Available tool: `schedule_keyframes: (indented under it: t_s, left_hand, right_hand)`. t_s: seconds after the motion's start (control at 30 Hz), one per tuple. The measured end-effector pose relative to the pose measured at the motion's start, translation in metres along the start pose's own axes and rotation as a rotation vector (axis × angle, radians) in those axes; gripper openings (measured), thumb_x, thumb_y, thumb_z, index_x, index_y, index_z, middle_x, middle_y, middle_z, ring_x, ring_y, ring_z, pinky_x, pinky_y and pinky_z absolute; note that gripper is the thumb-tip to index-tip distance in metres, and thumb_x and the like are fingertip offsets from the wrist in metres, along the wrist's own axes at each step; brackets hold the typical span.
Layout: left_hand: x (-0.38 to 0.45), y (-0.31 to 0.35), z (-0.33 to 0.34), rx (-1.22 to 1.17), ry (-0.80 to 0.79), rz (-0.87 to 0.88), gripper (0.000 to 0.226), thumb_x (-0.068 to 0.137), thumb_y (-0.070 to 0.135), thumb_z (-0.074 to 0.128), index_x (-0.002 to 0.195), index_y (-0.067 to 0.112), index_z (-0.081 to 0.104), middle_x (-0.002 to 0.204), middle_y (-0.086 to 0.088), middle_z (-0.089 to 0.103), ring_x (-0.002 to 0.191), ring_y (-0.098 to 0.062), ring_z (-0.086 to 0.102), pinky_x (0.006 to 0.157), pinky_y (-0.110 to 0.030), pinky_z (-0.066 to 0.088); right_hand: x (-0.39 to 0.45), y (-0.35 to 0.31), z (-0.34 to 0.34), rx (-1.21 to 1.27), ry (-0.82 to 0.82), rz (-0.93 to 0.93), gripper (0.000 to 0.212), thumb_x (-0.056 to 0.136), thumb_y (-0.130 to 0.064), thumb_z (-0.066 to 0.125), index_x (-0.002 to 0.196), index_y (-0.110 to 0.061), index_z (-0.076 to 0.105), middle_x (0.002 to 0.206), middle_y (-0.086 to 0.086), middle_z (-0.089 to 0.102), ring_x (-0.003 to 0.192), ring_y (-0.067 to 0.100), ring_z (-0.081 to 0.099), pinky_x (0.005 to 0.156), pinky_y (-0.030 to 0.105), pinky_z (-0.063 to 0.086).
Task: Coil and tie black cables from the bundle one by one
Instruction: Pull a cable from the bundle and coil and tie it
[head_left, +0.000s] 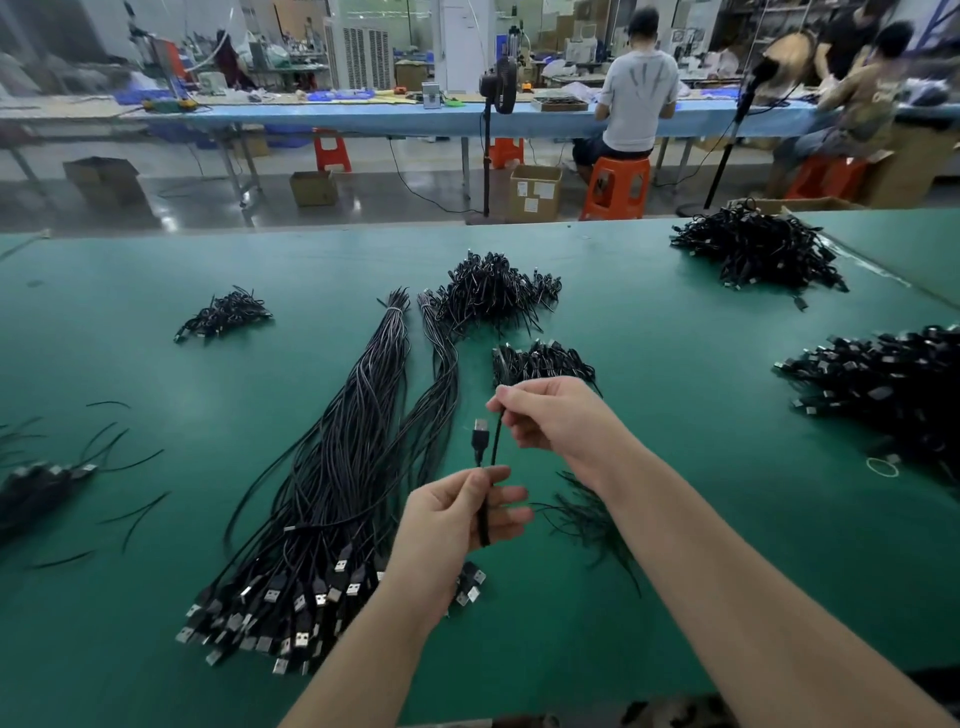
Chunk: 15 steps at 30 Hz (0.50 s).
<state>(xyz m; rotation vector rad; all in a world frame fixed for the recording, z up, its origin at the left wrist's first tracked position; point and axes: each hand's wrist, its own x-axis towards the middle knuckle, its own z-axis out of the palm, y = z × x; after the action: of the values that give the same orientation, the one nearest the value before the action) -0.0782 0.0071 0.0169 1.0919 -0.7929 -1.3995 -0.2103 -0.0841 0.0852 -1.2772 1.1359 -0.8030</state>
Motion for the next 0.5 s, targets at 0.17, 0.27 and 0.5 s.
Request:
schedule_keyframes:
  t_s: [0.17, 0.27, 0.5]
  left_hand:
    - [0.001, -0.001, 0.013, -0.068, 0.038, 0.07, 0.027, 0.103, 0.016, 0.051, 0.114, -0.002, 0.067, 0.102, -0.02, 0.075, 0.092, -0.036, 0.075, 0.074, -0.032, 0.061]
    - [0.002, -0.002, 0.016, -0.062, 0.023, 0.093, 0.027, 0.104, 0.017, 0.05, 0.117, -0.001, 0.066, 0.104, -0.018, 0.075, 0.095, -0.035, 0.074, 0.078, -0.032, 0.061]
    - [0.009, -0.002, 0.019, -0.227, 0.09, 0.103, 0.03, 0.092, 0.027, 0.058, 0.099, 0.008, 0.079, 0.105, -0.019, 0.075, 0.095, -0.03, 0.074, 0.082, -0.034, 0.06]
  right_hand:
    - [-0.008, -0.01, 0.01, 0.006, 0.042, -0.064, 0.022, 0.096, -0.018, 0.064, 0.08, -0.008, 0.075, 0.064, 0.0, 0.068, 0.055, 0.009, 0.061, 0.058, 0.022, 0.053]
    - [-0.014, -0.013, 0.014, 0.012, 0.058, -0.1, 0.022, 0.095, -0.019, 0.065, 0.08, -0.009, 0.076, 0.067, 0.003, 0.071, 0.059, 0.012, 0.065, 0.06, 0.022, 0.054]
    - [-0.025, -0.012, 0.023, 0.074, 0.022, -0.12, 0.024, 0.095, -0.018, 0.064, 0.081, -0.003, 0.076, 0.071, 0.007, 0.072, 0.061, 0.016, 0.066, 0.06, 0.025, 0.057]
